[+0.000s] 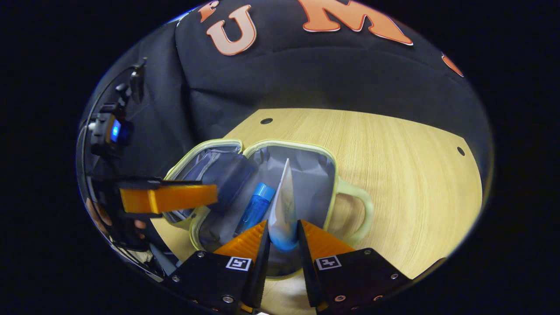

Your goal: First open the suitcase, pack the skin care products into it, and then close the suitcase.

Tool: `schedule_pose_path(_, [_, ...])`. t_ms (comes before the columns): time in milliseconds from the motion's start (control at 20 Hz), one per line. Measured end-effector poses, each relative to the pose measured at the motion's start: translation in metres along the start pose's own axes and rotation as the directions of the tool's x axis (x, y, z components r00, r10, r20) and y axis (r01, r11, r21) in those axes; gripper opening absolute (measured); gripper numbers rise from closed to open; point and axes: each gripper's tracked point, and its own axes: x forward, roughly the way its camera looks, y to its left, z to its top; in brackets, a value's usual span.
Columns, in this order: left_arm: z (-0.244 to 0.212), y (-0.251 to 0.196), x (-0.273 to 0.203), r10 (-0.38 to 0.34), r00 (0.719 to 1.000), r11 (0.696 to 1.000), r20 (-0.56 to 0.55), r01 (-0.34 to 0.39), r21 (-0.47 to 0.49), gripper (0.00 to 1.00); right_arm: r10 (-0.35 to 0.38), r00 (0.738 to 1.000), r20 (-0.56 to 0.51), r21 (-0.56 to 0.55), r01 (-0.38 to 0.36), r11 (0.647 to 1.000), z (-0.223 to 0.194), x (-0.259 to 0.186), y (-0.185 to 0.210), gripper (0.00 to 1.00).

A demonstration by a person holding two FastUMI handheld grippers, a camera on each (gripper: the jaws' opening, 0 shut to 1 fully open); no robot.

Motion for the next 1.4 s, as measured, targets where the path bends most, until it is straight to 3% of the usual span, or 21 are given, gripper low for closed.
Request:
schedule_pose_path(300, [0.041,0.088,-0.090,0.165,0.981,0.984,0.104,-0.156,-0.091,0.84,-0.008,0.993,-0.121,0.028,0.012,1.000,-0.023,0.034,-0.002,0.40])
schedule_pose_path(450, [0.046,0.145,-0.127,0.274,0.957,0.957,0.101,-0.261,-0.126,0.84,0.000,0.987,-0.158,0.057,0.009,0.998,-0.023,0.046,0.002,0.40])
schedule_pose_path(650, [0.050,0.202,-0.155,0.365,0.925,0.919,0.106,-0.339,-0.201,0.84,-0.011,0.982,-0.187,0.049,0.020,0.999,-0.026,0.053,0.002,0.39])
schedule_pose_path(900, [0.043,0.255,-0.143,0.403,0.911,0.878,0.084,-0.359,-0.316,0.84,-0.012,0.976,-0.217,0.104,0.036,0.994,-0.027,0.058,0.001,0.40])
schedule_pose_path(950, [0.042,0.261,-0.139,0.398,0.914,0.874,0.083,-0.350,-0.339,0.89,-0.017,0.975,-0.220,0.104,0.041,0.994,-0.026,0.058,-0.001,0.41])
schedule_pose_path(1000, [0.038,0.266,-0.135,0.395,0.916,0.868,0.068,-0.348,-0.355,0.84,-0.021,0.976,-0.218,0.104,0.045,0.994,-0.025,0.056,-0.002,0.41])
schedule_pose_path(1100, [0.035,0.278,-0.127,0.391,0.919,0.855,0.056,-0.340,-0.391,0.84,-0.029,0.977,-0.210,0.099,0.051,0.994,-0.023,0.053,-0.003,0.42])
schedule_pose_path(1150, [0.036,0.282,-0.122,0.383,0.922,0.845,0.054,-0.326,-0.424,0.84,-0.040,0.978,-0.203,0.094,0.060,0.994,-0.021,0.050,-0.007,0.45])
schedule_pose_path(1200, [0.035,0.289,-0.118,0.380,0.924,0.830,0.049,-0.317,-0.460,0.85,-0.041,0.980,-0.193,0.094,0.060,0.994,-0.019,0.047,-0.007,0.40])
schedule_pose_path(1300, [0.035,0.300,-0.114,0.366,0.929,0.803,0.050,-0.289,-0.521,0.84,-0.051,0.984,-0.168,0.094,0.067,0.993,-0.012,0.039,-0.012,0.41])
schedule_pose_path(1400, [0.031,0.309,-0.107,0.350,0.936,0.781,0.036,-0.271,-0.563,0.84,-0.058,0.990,-0.130,0.097,0.071,0.993,0.000,0.028,-0.017,0.47])
